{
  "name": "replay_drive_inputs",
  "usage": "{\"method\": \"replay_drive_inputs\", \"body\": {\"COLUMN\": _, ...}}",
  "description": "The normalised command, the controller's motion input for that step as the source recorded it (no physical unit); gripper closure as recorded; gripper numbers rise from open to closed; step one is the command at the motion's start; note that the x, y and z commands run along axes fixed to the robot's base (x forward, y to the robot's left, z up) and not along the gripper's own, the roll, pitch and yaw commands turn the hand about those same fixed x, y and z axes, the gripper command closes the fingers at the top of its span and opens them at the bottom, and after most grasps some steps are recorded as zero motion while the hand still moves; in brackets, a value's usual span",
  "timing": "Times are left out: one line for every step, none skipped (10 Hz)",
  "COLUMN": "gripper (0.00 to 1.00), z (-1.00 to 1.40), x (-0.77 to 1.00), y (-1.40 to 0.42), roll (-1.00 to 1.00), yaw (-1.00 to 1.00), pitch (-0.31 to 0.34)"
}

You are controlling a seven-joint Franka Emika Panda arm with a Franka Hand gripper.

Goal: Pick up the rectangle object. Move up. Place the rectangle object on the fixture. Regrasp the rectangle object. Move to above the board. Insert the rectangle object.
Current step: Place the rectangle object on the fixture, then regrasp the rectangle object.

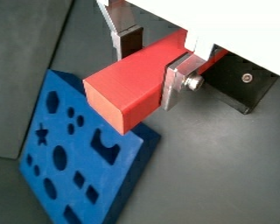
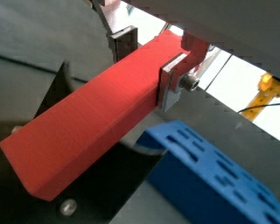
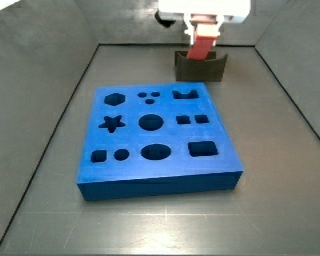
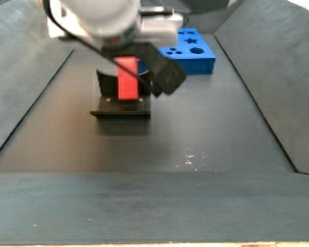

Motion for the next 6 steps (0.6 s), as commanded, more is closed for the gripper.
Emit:
{"method": "replay_drive_inputs", "body": {"gripper": 1.00, "z": -0.32, "x": 0.08, "y": 0.04, "roll": -0.08, "yaw": -0.02, "pitch": -0.034}}
{"method": "replay_drive_inputs", "body": {"gripper": 0.00, "z": 0.00, "x": 0.00, "y": 0.00, "roll": 0.00, "yaw": 0.00, "pitch": 0.000}}
{"method": "replay_drive_inputs", "body": {"gripper": 0.00, "z": 1.00, "x": 0.00, "y": 0.00, "roll": -0.08, "yaw": -0.03, "pitch": -0.003}}
{"method": "replay_drive_inputs", "body": {"gripper": 0.00, "z": 1.00, "x": 0.00, "y": 0.00, "roll": -0.07, "yaw": -0.03, "pitch": -0.004}}
{"method": "replay_drive_inputs", "body": {"gripper": 0.00, "z": 1.00, "x": -0.01, "y": 0.01, "roll": -0.04, "yaw": -0.01, "pitch": 0.012}}
{"method": "replay_drive_inputs", "body": {"gripper": 0.00, "z": 1.00, "x": -0.02, "y": 0.01, "roll": -0.01, "yaw": 0.00, "pitch": 0.021}}
